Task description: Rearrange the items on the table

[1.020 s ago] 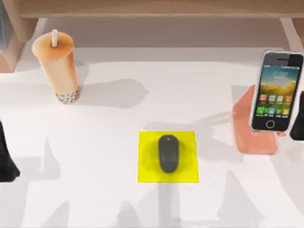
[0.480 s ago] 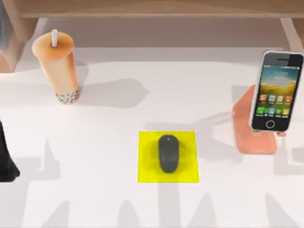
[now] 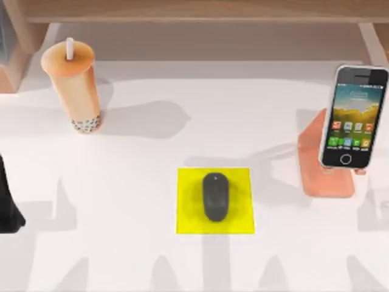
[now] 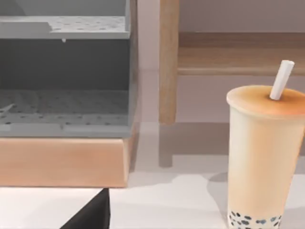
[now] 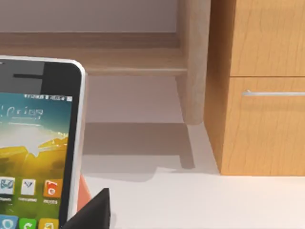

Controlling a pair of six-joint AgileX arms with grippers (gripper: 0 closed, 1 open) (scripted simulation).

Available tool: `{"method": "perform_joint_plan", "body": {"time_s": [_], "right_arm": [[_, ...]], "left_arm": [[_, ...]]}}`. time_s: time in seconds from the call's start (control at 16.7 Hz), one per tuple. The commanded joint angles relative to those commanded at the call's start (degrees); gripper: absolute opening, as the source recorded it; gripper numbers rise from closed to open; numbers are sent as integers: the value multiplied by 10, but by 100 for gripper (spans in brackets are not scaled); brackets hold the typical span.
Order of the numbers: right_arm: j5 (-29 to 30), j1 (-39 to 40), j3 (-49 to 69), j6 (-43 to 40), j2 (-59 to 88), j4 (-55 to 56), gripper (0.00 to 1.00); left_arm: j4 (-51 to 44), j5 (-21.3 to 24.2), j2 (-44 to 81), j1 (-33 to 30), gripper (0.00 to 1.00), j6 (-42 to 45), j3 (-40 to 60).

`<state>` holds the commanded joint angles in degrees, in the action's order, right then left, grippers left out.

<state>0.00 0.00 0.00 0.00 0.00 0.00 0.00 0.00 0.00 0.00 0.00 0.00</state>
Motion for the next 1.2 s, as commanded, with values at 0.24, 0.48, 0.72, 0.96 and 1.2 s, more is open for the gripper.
{"method": "perform_joint_plan", "body": {"time_s": [0.24, 0.48, 0.72, 0.96, 1.2], "right_arm": [[0, 0, 0, 0, 0, 0, 100], [0, 0, 0, 0, 0, 0, 100], [0, 0, 0, 0, 0, 0, 100], [0, 0, 0, 0, 0, 0, 100], [0, 0, 0, 0, 0, 0, 100]], "left_arm": [[4, -1, 5, -1, 100, 1, 0], [60, -16, 79, -15, 100, 8, 0], [169, -41, 249, -41, 100, 21, 3], [308, -68, 491, -74, 100, 30, 18], [461, -91, 706, -104, 100, 34, 54]]}}
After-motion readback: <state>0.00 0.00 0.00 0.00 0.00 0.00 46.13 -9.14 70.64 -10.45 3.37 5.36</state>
